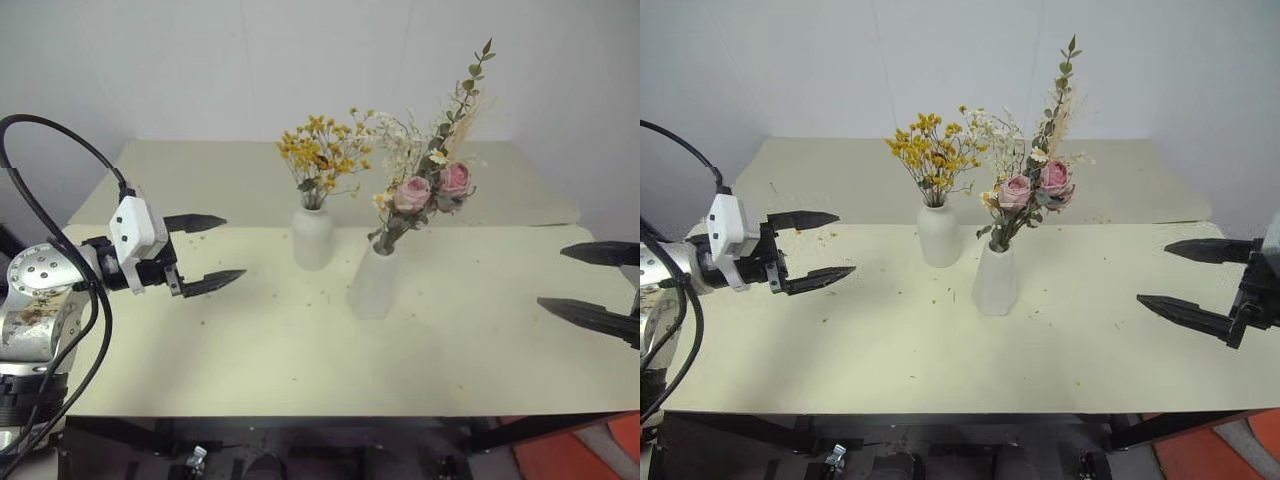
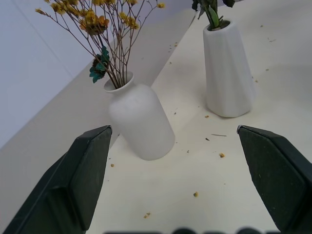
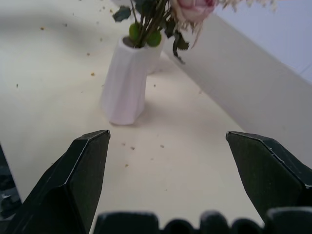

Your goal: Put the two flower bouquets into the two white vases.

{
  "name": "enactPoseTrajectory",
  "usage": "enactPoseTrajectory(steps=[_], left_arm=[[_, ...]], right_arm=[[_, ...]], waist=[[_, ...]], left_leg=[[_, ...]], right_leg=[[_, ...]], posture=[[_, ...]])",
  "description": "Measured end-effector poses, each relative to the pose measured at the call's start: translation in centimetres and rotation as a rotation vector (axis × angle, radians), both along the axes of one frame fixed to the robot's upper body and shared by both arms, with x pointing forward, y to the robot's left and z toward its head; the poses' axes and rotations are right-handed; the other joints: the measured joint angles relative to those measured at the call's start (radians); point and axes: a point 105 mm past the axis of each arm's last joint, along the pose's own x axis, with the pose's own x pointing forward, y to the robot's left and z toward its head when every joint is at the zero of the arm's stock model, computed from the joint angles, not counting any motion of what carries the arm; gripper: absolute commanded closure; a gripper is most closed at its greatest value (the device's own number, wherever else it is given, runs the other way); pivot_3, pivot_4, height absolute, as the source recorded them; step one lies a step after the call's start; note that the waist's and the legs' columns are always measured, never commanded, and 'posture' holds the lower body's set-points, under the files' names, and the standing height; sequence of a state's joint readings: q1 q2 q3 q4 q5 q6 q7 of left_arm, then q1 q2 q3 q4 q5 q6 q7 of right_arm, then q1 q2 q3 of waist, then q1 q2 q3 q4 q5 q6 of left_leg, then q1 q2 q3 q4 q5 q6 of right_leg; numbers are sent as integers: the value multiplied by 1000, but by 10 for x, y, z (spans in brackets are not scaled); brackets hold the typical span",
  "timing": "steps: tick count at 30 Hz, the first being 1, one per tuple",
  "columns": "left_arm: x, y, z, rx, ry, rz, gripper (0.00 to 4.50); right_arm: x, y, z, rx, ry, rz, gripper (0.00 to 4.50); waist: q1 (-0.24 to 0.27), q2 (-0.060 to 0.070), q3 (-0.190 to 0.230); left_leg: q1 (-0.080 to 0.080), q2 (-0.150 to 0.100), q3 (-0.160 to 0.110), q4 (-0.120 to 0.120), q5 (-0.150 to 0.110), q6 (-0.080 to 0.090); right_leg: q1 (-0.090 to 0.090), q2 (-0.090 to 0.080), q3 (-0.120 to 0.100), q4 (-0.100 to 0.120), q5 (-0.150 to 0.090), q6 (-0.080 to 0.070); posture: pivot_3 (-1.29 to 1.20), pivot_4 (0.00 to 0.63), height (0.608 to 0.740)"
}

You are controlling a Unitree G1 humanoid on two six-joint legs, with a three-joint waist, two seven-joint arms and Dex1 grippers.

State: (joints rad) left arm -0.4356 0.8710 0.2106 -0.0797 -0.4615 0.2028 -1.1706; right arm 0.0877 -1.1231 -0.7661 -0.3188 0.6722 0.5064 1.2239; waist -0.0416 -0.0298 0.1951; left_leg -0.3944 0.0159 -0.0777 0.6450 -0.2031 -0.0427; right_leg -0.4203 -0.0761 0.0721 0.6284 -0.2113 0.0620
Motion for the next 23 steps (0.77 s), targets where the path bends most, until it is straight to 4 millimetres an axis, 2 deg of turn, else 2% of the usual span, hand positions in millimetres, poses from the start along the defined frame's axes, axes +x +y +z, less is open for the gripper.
enactPoseTrajectory(steps=[4, 8, 11, 17, 23], left_arm=[[6, -2, -4, 18, 9, 6, 0], [9, -11, 12, -9, -44, -29, 0], [15, -11, 20, -14, -64, -25, 0], [13, -17, 6, -6, 1, -93, 0], [5, -13, -2, -23, 27, -93, 0]], right_arm=[[-16, -2, -9, -40, 42, -11, 15], [-19, -5, 2, -8, 0, -35, 15], [-18, -4, 4, -10, -8, -45, 15], [-18, -15, -10, -51, 50, -109, 15], [-17, -16, -10, 46, 76, -111, 15]], waist=[[4, 0, 0], [3, -1, 0], [-3, -1, 0], [0, -1, 0], [-4, -1, 0]], left_leg=[[-1, 0, 0, 0, 0, 0], [0, 0, 0, 0, 0, 0], [1, 0, 0, 0, 0, 0], [-1, 0, 0, 0, 0, 0], [2, 0, 1, 0, 0, 0]], right_leg=[[0, 0, 0, -1, 0, 0], [1, 0, 0, 0, 0, 0], [1, 0, 0, 0, 0, 0], [0, 0, 0, 0, 0, 0], [1, 0, 1, 1, 0, 0]], posture=[[0, 150, 740], [0, 150, 740], [0, 150, 740], [0, 150, 740], [0, 150, 740]])
